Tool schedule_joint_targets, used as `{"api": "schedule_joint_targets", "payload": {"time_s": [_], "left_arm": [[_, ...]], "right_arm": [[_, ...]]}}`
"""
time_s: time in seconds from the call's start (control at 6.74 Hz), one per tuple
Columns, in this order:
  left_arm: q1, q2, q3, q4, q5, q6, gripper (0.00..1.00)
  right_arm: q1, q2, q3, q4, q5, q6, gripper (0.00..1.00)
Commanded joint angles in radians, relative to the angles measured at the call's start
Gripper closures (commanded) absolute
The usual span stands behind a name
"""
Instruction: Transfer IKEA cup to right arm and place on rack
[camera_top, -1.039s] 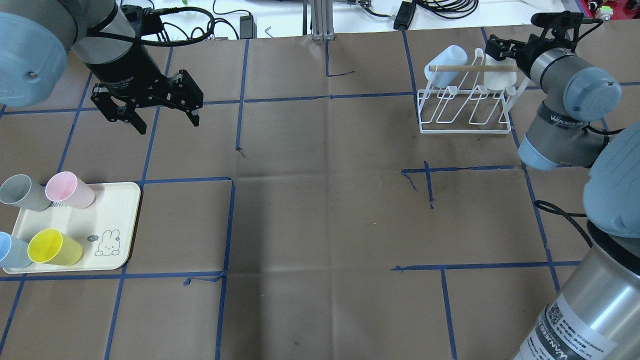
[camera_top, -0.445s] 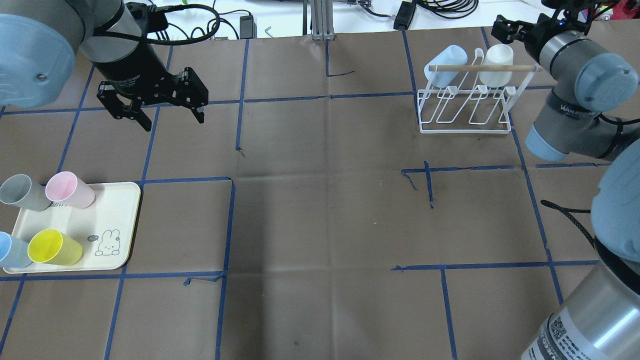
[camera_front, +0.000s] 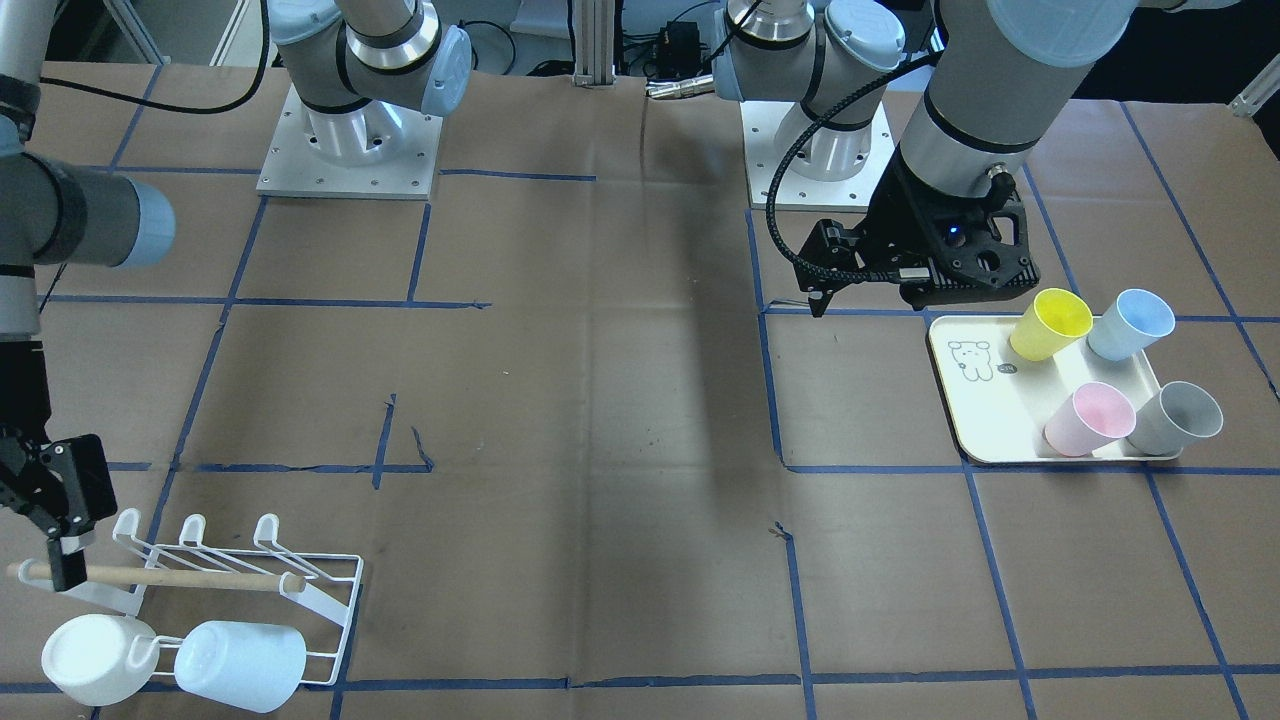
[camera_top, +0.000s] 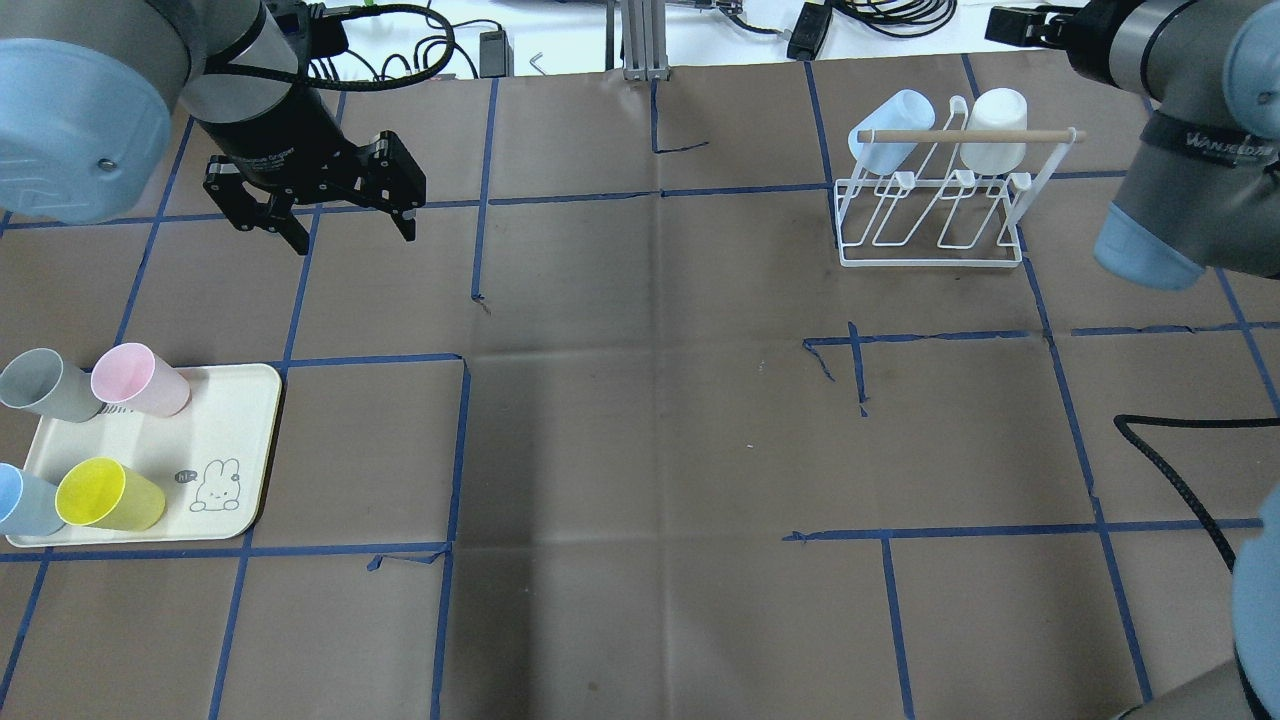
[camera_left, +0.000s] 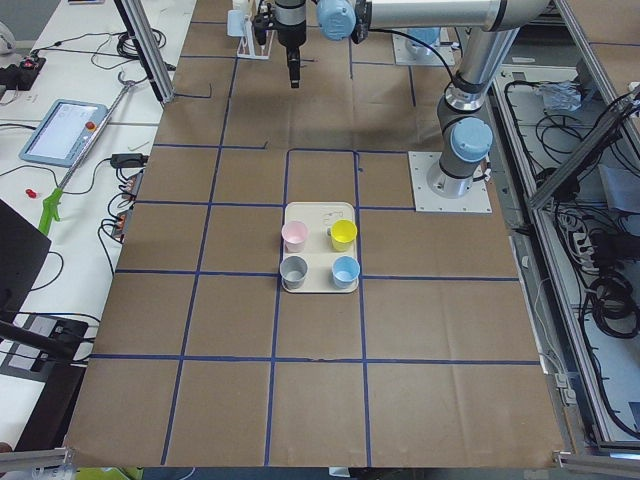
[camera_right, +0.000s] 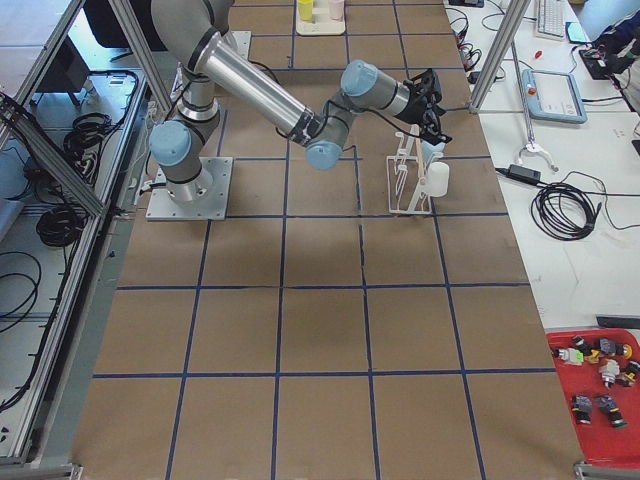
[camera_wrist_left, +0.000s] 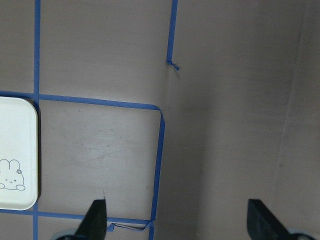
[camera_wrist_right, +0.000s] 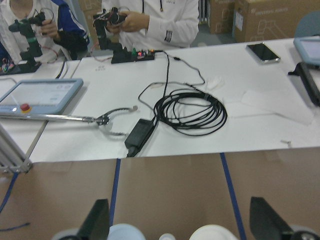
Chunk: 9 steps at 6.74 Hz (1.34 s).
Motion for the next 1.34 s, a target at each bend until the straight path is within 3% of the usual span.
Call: {"api": "schedule_joint_targets", "payload": {"time_s": [0.0,0.45,0.59,0.74,1.04,1.19], "left_arm": [[-0.001,-0.003,-0.003,0.026,0.030,0.002,0.00],[0.006,0.002,-0.004,0.026,0.020,0.003,0.00],[0.007,0.004,-0.004,0.027,0.020,0.003,0.00],[0.009,0.004,-0.006,0.026,0.018,0.003,0.00],[0.009,0.002,-0.006,0.026,0.017,0.003,0.00],[0.007,0.004,-0.006,0.026,0.015,0.003,0.00]], "right_arm": [[0.047,-0.143,-0.001,0.459,-0.006,-0.001,0.00],[0.225,-0.199,-0.033,0.923,-0.068,-0.001,0.00],[0.270,-0.203,-0.110,1.095,-0.070,0.020,0.00],[0.287,-0.204,-0.192,1.225,-0.073,0.155,0.00],[0.305,-0.239,-0.217,1.292,-0.256,0.220,0.00],[0.307,-0.295,-0.210,1.337,-0.278,0.232,0.00]]}}
